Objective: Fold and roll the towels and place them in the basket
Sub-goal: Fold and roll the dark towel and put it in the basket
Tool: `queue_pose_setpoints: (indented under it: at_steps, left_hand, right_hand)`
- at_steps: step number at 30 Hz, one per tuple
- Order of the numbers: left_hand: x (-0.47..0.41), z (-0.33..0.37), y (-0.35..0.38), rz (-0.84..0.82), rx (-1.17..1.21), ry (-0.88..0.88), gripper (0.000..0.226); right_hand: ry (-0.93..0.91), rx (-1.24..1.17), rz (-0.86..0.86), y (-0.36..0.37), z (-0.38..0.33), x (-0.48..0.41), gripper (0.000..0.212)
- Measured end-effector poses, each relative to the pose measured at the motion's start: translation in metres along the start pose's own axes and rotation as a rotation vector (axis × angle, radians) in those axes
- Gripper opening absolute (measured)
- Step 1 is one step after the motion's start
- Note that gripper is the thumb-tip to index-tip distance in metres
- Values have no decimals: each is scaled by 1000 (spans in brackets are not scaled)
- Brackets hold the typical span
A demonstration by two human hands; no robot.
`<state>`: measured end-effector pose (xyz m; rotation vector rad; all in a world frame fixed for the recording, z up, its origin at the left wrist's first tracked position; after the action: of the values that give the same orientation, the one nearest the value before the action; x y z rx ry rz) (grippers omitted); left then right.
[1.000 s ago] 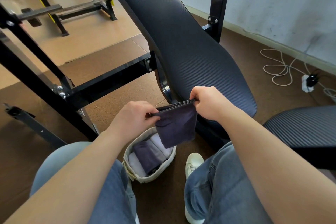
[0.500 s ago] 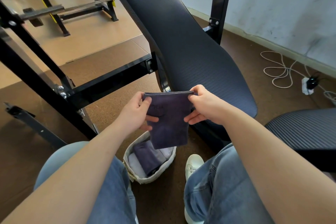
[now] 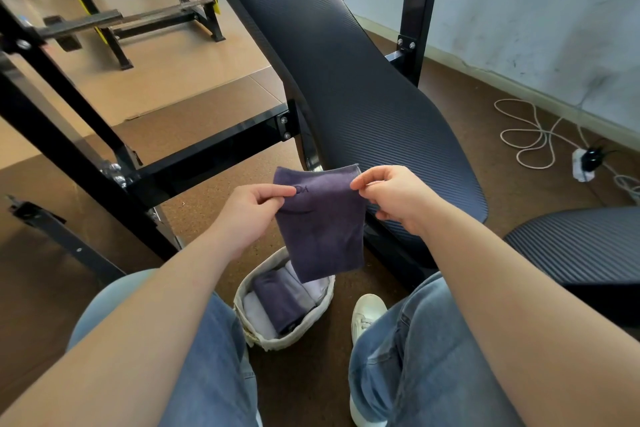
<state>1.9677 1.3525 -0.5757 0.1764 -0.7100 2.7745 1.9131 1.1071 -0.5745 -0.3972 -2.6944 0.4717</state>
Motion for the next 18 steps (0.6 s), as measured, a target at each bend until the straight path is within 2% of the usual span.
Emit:
queue_pose_setpoints:
  at_steps: [2, 5, 7, 11, 18]
  left_hand:
    - [1, 3, 3, -27, -117, 52, 30]
    - [5, 7, 12, -116, -317, 98, 58]
    - [6, 7, 14, -93, -461, 134, 70]
    - [6, 12, 10, 8, -542, 242, 57]
    - [4, 8, 3, 36, -482, 185, 25]
  right_hand:
    - [-58, 57, -31, 3, -4, 3, 30]
    - [-184, 257, -73, 8, -11, 7, 48]
    - [-255, 431, -46, 10, -14, 9, 58]
    - [-329, 540, -15, 13, -18, 12, 48]
    - [-315, 575, -73, 18, -16, 11, 28]
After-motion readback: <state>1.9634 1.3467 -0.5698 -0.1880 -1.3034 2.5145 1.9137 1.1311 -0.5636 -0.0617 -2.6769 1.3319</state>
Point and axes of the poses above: each hand's wrist, its own x-axis away from the middle knuckle, its own y-axis out of the palm, z = x × y, the point moved 6 cm from there along -x, towards the middle knuckle, and after that the axes turned 1 degree about z, right-handed, at the moved point
